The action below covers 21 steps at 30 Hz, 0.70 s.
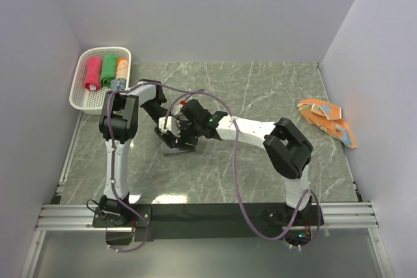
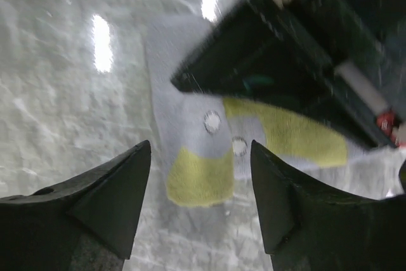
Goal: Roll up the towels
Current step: Roll the towel
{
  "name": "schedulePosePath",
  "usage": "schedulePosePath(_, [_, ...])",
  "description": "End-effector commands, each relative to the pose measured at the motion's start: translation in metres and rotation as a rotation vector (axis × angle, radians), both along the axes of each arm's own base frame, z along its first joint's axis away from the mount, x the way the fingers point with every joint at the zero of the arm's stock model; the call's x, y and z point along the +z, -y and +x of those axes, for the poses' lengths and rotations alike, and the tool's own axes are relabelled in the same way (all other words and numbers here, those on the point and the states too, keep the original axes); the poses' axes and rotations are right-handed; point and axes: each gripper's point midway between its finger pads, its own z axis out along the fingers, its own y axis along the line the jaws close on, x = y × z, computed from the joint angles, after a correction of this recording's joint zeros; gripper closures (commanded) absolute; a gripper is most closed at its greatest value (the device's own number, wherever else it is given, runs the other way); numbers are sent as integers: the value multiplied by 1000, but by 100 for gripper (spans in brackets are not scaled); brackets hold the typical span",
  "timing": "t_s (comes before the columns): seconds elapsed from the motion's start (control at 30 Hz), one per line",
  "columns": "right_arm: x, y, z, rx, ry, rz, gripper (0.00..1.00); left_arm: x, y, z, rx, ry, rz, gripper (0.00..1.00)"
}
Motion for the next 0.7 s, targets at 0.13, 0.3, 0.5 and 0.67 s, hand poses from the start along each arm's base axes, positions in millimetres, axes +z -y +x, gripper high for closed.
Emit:
schedulePosePath(0.13, [-23, -14, -9, 95, -42, -38, 36, -63, -30, 25, -125, 159, 135, 83])
schedulePosePath(0.3, [-48, -9, -12, 107, -96, -109, 63, -60, -29, 33, -103, 190, 124, 83])
schedulePosePath(0.5, [-53, 11, -30, 139, -181, -150, 100, -27, -28, 71, 54, 292, 34, 66])
schedulePosePath(0.67, [-51, 24, -39, 129, -286, -178, 100, 32, -45, 121, 272, 403, -86, 49])
